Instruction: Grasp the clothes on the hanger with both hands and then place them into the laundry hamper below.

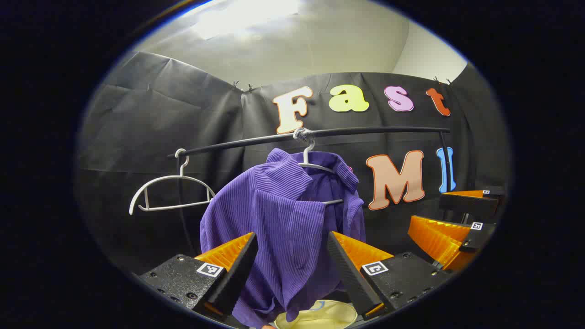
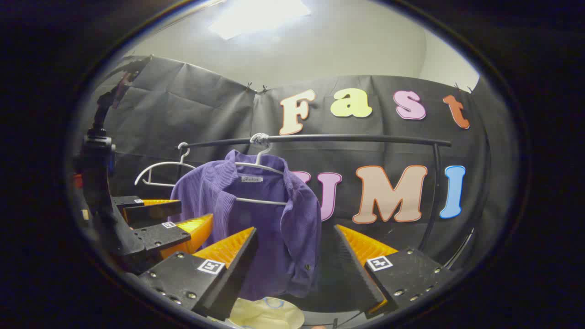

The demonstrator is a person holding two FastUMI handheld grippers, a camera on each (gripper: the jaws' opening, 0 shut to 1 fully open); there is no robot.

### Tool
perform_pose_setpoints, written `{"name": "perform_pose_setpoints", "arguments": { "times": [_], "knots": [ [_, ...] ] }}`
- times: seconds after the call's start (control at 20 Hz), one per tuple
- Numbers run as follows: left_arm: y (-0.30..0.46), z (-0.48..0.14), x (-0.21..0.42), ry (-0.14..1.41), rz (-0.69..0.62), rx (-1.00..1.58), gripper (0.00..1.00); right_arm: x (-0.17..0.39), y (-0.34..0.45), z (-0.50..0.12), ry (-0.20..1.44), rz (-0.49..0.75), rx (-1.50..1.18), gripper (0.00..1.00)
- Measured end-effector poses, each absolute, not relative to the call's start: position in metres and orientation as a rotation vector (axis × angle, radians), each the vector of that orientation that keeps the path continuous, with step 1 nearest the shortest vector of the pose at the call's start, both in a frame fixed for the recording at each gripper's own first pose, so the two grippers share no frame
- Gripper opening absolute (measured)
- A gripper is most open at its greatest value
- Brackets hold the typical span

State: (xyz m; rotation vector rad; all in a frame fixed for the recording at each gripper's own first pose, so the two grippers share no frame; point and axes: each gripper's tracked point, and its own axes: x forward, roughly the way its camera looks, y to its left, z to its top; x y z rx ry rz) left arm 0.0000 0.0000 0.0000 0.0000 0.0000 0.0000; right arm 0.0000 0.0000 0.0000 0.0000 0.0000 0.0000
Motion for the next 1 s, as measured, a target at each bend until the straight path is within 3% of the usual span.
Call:
{"name": "perform_pose_setpoints", "arguments": {
  "times": [0.55, 0.6, 0.75, 0.8, 1.0],
  "knots": [
    [-0.006, -0.009, 0.001, 0.023, 0.01, -0.007, 0.94, -0.009, -0.01, -0.005, 0.015, -0.002, -0.019, 0.93],
    [-0.006, -0.009, 0.002, 0.022, 0.012, -0.005, 0.94, -0.009, -0.011, -0.005, 0.014, -0.002, -0.02, 0.97],
    [-0.009, -0.012, 0.004, 0.027, 0.017, 0.001, 0.94, -0.009, -0.015, -0.006, 0.016, -0.003, -0.028, 0.93],
    [-0.009, -0.014, 0.005, 0.031, 0.02, 0.002, 0.94, -0.007, -0.017, -0.006, 0.014, -0.004, -0.028, 0.97],
    [-0.011, -0.024, 0.014, 0.051, 0.044, 0.015, 0.94, -0.005, -0.022, -0.009, 0.019, -0.005, -0.02, 0.97]
  ]
}}
